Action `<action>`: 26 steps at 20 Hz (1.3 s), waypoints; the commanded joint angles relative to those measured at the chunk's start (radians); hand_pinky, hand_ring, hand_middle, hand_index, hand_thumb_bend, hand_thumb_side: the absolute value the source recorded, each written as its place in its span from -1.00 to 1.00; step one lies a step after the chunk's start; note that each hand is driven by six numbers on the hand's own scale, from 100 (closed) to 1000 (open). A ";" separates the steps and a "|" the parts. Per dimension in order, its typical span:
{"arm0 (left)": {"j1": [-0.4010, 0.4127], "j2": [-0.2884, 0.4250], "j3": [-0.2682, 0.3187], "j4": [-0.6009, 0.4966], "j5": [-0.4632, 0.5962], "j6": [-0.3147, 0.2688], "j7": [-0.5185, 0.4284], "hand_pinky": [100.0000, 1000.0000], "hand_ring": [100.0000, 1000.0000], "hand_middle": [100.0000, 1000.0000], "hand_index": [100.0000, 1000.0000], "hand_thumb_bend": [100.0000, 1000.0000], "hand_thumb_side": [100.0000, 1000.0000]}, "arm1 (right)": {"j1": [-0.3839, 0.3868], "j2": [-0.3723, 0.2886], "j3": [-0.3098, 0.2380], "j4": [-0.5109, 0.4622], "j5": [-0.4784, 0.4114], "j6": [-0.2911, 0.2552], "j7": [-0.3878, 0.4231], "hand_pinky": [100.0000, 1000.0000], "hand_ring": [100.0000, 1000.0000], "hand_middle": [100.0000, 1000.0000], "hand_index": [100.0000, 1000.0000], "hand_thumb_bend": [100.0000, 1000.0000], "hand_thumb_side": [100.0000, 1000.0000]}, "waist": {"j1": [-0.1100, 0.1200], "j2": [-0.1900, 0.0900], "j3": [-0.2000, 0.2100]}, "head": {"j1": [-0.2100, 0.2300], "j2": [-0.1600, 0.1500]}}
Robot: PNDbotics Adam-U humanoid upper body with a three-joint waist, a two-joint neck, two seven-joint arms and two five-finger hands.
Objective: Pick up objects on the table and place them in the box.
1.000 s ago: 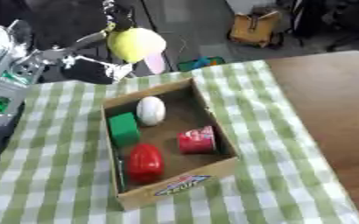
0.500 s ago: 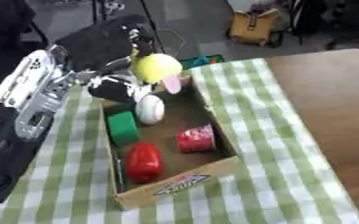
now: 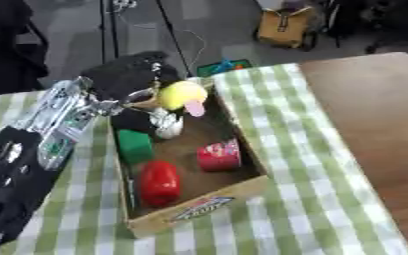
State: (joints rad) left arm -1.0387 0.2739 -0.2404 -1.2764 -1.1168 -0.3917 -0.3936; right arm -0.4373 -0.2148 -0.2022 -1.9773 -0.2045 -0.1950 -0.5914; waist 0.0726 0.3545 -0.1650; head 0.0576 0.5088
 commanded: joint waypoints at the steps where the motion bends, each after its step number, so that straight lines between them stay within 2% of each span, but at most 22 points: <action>1: -0.021 0.005 0.018 0.025 0.029 -0.011 -0.059 1.00 1.00 1.00 1.00 -1.00 1.00 | -0.013 -0.010 0.002 -0.023 -0.009 -0.002 0.005 0.08 0.16 -0.07 0.49 -1.00 -0.30 | -0.008 -0.015 -0.002 | -0.003 0.001; 4: -0.028 0.003 0.021 0.045 0.073 -0.047 -0.200 1.00 1.00 1.00 1.00 -0.96 1.00 | -0.013 -0.010 0.002 -0.023 -0.010 -0.001 0.005 0.08 0.16 -0.07 0.49 -1.00 -0.27 | -0.008 -0.015 -0.001 | -0.004 0.002; 5: -0.030 0.005 0.023 0.045 0.080 -0.047 -0.244 1.00 1.00 1.00 1.00 -0.58 1.00 | -0.012 -0.010 0.002 -0.023 -0.010 -0.001 0.006 0.08 0.16 -0.07 0.49 -1.00 -0.27 | -0.007 -0.015 0.000 | -0.004 0.002; 7: -0.042 0.006 0.028 0.046 0.069 -0.013 -0.359 1.00 1.00 1.00 1.00 -0.52 1.00 | -0.012 -0.010 0.003 -0.023 -0.011 0.000 0.007 0.08 0.16 -0.07 0.49 -1.00 -0.24 | -0.007 -0.015 -0.001 | -0.003 0.002; 8: -0.046 0.006 0.031 0.042 0.063 0.006 -0.404 1.00 1.00 1.00 1.00 -0.42 1.00 | -0.013 -0.009 0.004 -0.023 -0.011 0.000 0.008 0.08 0.16 -0.07 0.49 -1.00 -0.27 | -0.007 -0.015 -0.002 | -0.003 0.002; 10: -0.053 0.006 0.036 0.029 0.055 0.039 -0.463 1.00 1.00 1.00 1.00 -0.37 1.00 | -0.013 -0.009 0.004 -0.023 -0.012 0.000 0.009 0.08 0.17 -0.07 0.49 -1.00 -0.27 | -0.007 -0.015 -0.004 | -0.003 0.001; 14: -0.058 0.008 0.036 0.024 0.034 0.072 -0.509 1.00 1.00 1.00 1.00 -0.21 1.00 | -0.012 -0.008 0.004 -0.023 -0.014 0.002 0.010 0.08 0.17 -0.07 0.49 -1.00 -0.27 | -0.005 -0.016 -0.004 | -0.002 -0.001; 23: -0.076 0.011 0.042 0.061 -0.011 0.084 -0.513 1.00 1.00 1.00 1.00 -0.23 1.00 | -0.012 -0.008 0.006 -0.023 -0.016 0.003 0.013 0.08 0.17 -0.07 0.49 -1.00 -0.27 | -0.005 -0.018 -0.008 | 0.001 -0.007; 25: -0.077 0.012 0.042 0.058 -0.014 0.083 -0.513 1.00 1.00 1.00 1.00 -0.28 1.00 | -0.012 -0.008 0.006 -0.023 -0.016 0.003 0.014 0.08 0.17 -0.07 0.49 -1.00 -0.27 | -0.005 -0.018 -0.008 | 0.001 -0.008; 26: -0.077 0.013 0.044 0.052 -0.011 0.083 -0.513 1.00 1.00 1.00 1.00 -0.47 1.00 | -0.013 -0.008 0.005 -0.023 -0.016 0.002 0.014 0.08 0.17 -0.07 0.49 -1.00 -0.28 | -0.006 -0.019 -0.007 | 0.000 -0.008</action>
State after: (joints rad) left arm -1.0891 0.2707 -0.2084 -1.2082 -1.1252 -0.2536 -0.8509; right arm -0.4395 -0.2144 -0.1966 -1.9773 -0.2142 -0.1923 -0.5811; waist 0.0726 0.3585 -0.1712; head 0.0578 0.5083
